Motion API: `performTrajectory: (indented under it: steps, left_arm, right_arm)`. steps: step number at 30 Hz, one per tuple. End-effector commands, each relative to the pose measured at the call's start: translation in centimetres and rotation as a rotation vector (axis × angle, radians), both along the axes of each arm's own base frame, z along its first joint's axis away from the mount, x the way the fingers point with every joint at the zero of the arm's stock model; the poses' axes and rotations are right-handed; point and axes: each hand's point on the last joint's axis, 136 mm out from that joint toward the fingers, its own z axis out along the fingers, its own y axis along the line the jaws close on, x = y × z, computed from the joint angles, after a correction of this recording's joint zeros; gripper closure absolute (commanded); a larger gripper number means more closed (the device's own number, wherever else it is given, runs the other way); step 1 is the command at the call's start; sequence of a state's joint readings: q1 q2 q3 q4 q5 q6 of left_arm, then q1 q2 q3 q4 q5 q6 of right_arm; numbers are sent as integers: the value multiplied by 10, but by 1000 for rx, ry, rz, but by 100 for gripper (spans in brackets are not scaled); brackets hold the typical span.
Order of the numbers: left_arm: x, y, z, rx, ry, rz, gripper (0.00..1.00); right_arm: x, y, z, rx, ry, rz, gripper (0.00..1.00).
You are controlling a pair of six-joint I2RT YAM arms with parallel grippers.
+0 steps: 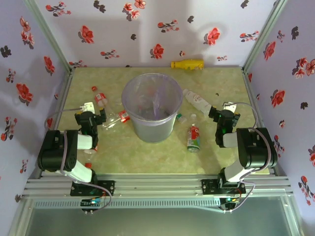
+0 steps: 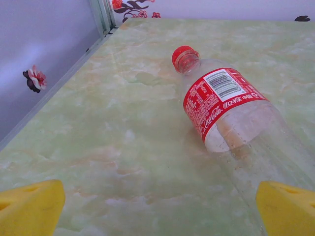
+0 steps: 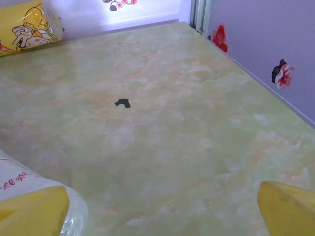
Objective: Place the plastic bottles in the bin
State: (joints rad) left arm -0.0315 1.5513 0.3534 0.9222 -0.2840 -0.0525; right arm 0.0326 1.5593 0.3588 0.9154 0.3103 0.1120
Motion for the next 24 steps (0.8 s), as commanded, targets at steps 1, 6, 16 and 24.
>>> performTrajectory:
  steps: [1,6,16,24]
  left_arm:
    - [6,3,12,-5,-37,12,0]
    - [6,3,12,-7,-37,12,0]
    - [7,3,11,-7,-33,12,0]
    - [7,3,12,-7,-34,12,0]
  right_arm:
    - [4,3,4,-4,-11,14,1]
    - [4,3,4,-4,-9,14,1]
    - [6,3,3,8,-4,19,1]
    - [7,2,3,14,-1,20,1]
